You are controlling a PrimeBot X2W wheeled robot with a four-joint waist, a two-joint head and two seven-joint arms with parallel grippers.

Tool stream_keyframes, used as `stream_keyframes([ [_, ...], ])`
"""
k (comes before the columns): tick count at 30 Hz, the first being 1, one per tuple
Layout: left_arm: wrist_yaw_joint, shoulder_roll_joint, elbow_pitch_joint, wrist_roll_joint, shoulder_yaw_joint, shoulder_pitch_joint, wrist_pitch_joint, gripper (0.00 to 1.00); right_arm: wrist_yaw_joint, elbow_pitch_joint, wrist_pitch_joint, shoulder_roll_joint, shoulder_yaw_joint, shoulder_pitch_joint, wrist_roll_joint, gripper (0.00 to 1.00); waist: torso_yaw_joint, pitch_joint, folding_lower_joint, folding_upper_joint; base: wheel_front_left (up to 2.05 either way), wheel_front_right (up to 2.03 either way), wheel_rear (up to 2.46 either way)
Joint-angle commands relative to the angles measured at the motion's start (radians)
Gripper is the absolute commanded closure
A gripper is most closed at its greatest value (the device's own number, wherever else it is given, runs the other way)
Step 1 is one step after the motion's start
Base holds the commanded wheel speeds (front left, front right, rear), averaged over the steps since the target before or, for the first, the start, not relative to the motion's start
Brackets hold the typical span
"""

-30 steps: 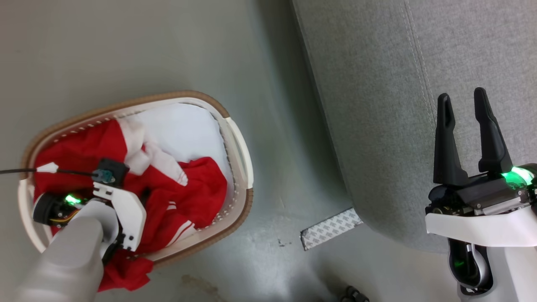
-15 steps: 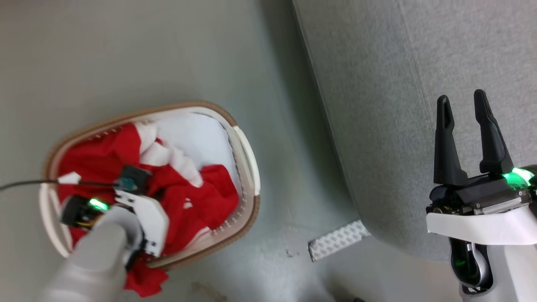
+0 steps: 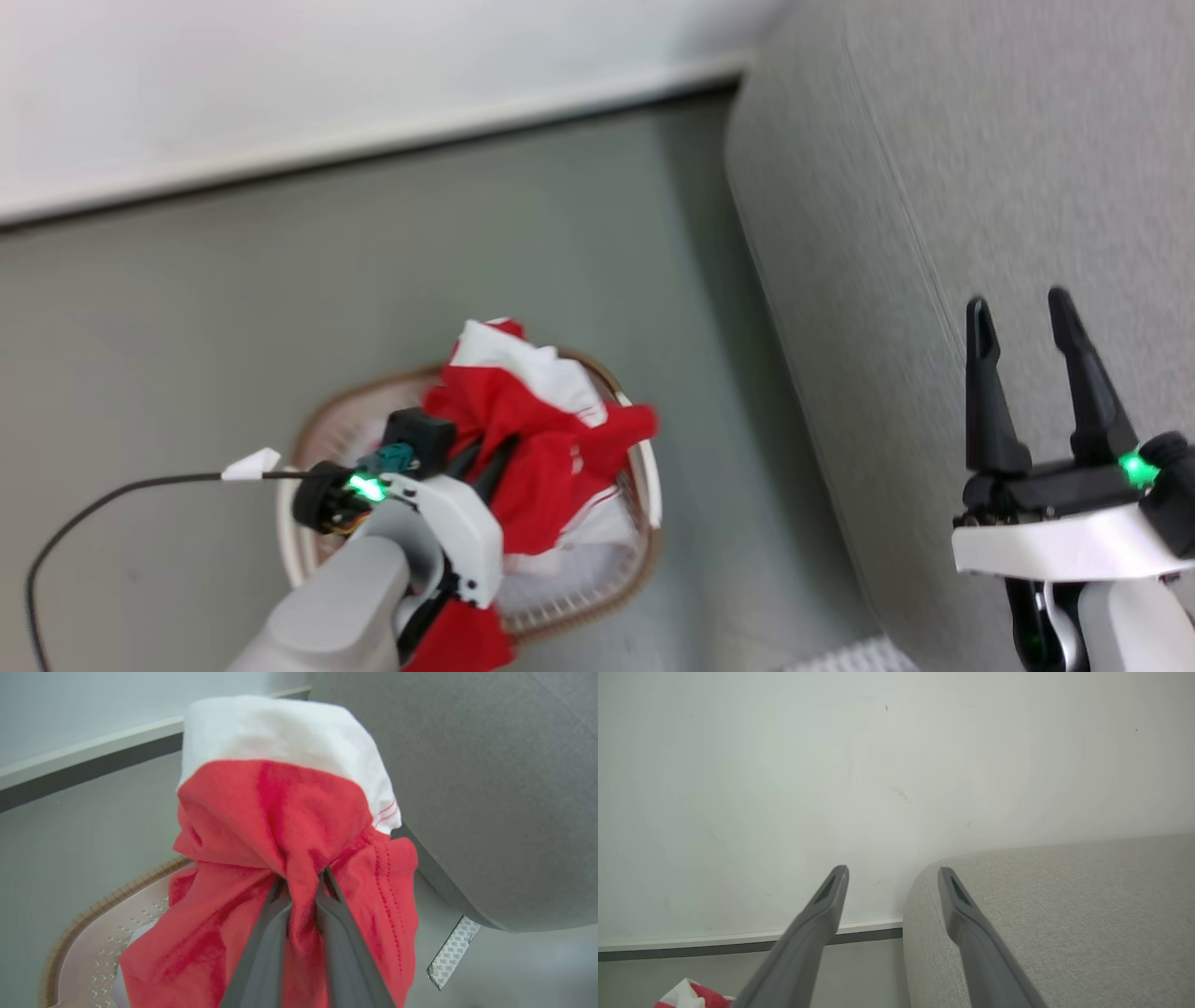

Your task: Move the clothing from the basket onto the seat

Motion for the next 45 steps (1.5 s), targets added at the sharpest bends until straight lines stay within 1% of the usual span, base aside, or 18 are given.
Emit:
stream_keyframes([
  [1, 0.002, -0.002, -0.044, -0.013, 0.013, 0.021, -0.004, 1.00, -0.002, 0.012, 0.000, -0.004, -0.007, 0.029, -0.013, 0.00, 0.102, -0.147, 0.0001, 0.0000, 0.00, 0.00, 0.00],
  [9, 0.002, -0.012, -0.255, -0.033, 0.080, 0.111, -0.003, 1.00, -0.002, 0.054, 0.000, -0.004, -0.016, 0.114, -0.034, 0.00, 0.186, -0.316, 0.0001, 0.0000, 0.00, 0.00, 0.00],
  [10, 0.002, -0.012, -0.255, -0.033, 0.080, 0.111, -0.003, 1.00, -0.002, 0.054, 0.000, -0.004, -0.016, 0.114, -0.034, 0.00, 0.186, -0.316, 0.0001, 0.0000, 0.00, 0.00, 0.00],
  [11, 0.002, -0.010, -0.299, -0.026, 0.091, 0.122, -0.003, 1.00, -0.002, 0.063, 0.000, -0.004, -0.012, 0.132, -0.035, 0.00, 0.201, -0.345, 0.0001, 0.0000, 0.00, 0.00, 0.00],
  [16, 0.002, -0.014, -0.400, -0.029, 0.108, 0.134, -0.003, 1.00, -0.002, 0.072, 0.000, -0.004, -0.009, 0.174, -0.026, 0.00, 0.236, -0.407, 0.0001, 0.0000, 0.00, 0.00, 0.00],
  [20, 0.002, -0.006, -0.462, -0.028, 0.117, 0.106, -0.003, 1.00, -0.002, 0.070, 0.000, -0.003, -0.002, 0.194, -0.016, 0.00, 0.256, -0.430, 0.0001, 0.0000, 0.00, 0.00, 0.00],
  [29, 0.012, 0.002, -0.541, -0.047, 0.135, 0.067, 0.010, 1.00, -0.002, 0.065, 0.000, -0.004, 0.024, 0.201, -0.023, 0.00, 0.270, -0.432, 0.0001, 0.0000, 0.00, 0.00, 0.00],
  [34, 0.021, -0.001, -0.561, -0.053, 0.134, 0.080, 0.009, 1.00, -0.002, 0.061, 0.000, -0.004, 0.069, 0.188, -0.034, 0.00, 0.262, -0.428, 0.0001, 0.0000, 0.00, 0.00, 0.00],
  [38, 0.024, -0.005, -0.566, -0.056, 0.129, 0.084, 0.008, 1.00, -0.002, 0.063, 0.000, -0.025, 0.127, 0.179, -0.028, 0.00, 0.257, -0.424, 0.0001, 0.0000, 0.00, 0.00, 0.00],
  [42, 0.021, -0.012, -0.566, -0.054, 0.117, 0.085, 0.007, 1.00, -0.002, 0.059, 0.000, -0.052, 0.215, 0.152, 0.005, 0.00, 0.255, -0.419, 0.0001, 0.0000, 0.00, 0.00, 0.00],
  [45, 0.018, -0.021, -0.562, -0.049, 0.105, 0.089, 0.005, 1.00, -0.002, 0.063, 0.000, -0.085, 0.295, 0.128, 0.039, 0.00, 0.258, -0.419, 0.0001, 0.0000, 0.00, 0.00, 0.00],
])
